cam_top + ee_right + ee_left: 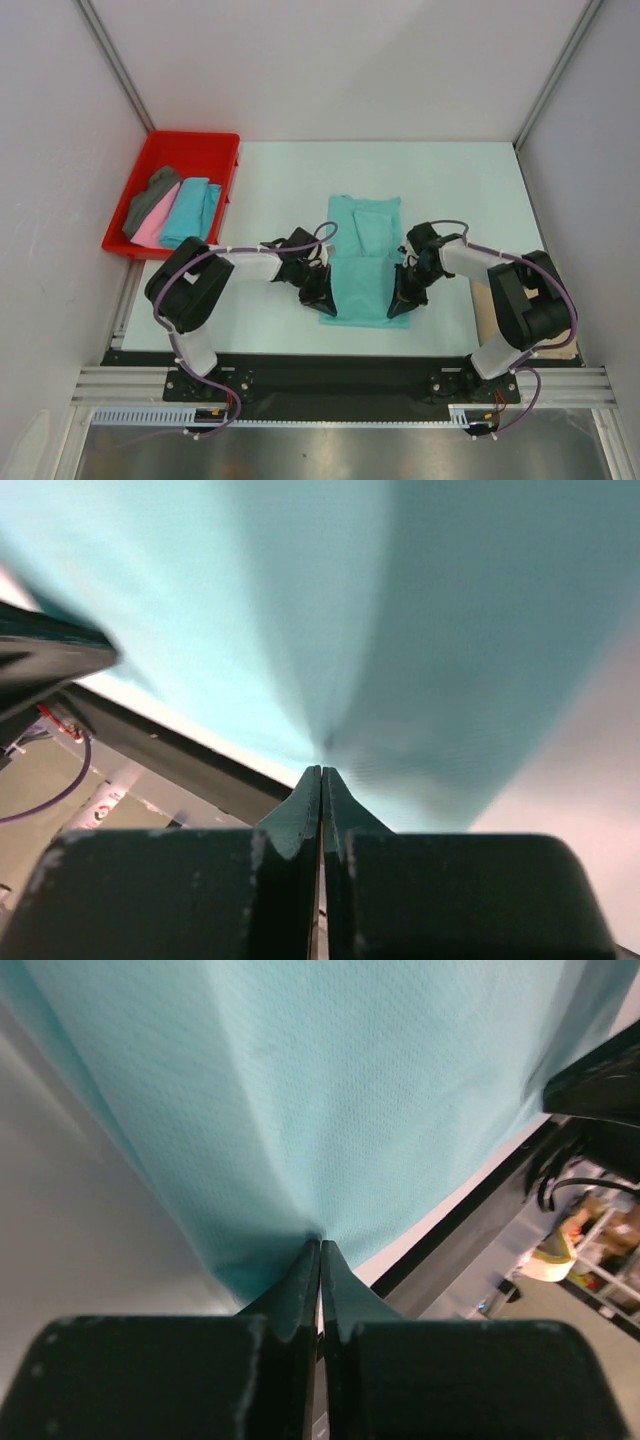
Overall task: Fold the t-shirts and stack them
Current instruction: Fold the tshirt
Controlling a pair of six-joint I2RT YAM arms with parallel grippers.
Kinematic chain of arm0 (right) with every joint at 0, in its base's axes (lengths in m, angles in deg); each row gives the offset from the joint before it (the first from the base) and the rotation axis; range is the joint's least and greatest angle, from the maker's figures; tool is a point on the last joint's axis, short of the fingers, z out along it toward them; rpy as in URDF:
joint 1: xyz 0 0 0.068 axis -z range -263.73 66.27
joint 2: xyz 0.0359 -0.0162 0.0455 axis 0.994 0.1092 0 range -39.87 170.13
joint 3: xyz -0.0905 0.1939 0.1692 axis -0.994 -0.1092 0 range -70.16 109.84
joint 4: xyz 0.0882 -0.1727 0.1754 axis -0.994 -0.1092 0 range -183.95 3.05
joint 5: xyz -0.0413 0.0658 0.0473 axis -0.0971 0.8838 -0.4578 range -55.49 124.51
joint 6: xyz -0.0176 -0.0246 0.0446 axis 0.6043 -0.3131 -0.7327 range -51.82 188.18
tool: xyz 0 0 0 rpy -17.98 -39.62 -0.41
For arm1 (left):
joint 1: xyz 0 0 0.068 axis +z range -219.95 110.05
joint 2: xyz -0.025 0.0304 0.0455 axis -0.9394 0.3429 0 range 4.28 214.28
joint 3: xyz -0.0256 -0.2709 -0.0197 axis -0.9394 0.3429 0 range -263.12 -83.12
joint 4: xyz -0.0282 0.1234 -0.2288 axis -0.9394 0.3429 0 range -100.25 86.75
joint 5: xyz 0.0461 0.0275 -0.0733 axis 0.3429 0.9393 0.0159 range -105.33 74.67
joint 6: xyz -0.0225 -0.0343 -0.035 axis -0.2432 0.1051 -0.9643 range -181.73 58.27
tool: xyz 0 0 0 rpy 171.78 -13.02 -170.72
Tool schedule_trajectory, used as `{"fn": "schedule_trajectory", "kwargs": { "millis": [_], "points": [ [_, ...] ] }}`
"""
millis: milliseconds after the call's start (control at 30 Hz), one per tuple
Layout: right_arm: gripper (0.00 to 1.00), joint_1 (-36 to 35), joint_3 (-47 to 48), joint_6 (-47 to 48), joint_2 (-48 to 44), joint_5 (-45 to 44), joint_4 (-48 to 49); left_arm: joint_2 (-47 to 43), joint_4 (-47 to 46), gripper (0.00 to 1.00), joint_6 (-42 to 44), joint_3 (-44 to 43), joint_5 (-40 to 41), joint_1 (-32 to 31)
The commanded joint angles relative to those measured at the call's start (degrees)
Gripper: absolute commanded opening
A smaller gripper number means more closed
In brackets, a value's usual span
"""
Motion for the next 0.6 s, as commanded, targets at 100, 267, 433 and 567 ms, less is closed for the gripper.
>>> {"fn": "schedule_trajectory", "kwargs": {
  "millis": [100, 267, 433, 567],
  "points": [
    [0.0, -4.2, 3.9, -4.1, -2.4, 6.8, 1.8, -5.8, 9.0, 0.11, 3.5, -6.3, 4.7, -3.4],
    [0.0, -4.4, 0.6, -5.8, 1.3, 10.1, 7.2, -0.7, 5.3, 0.06, 1.2, -6.2, 1.3, -3.5],
    [0.0, -2.9, -3.8, -3.5, 3.5, 7.4, 6.6, 2.6, 3.4, 0.0, 0.4, 1.2, 3.0, -3.4],
    [0.0, 1.7, -8.1, -4.2, 0.4, 1.0, 4.8, 3.3, 3.5, 0.0, 0.4, 4.5, 5.3, -2.1]
  ]
}}
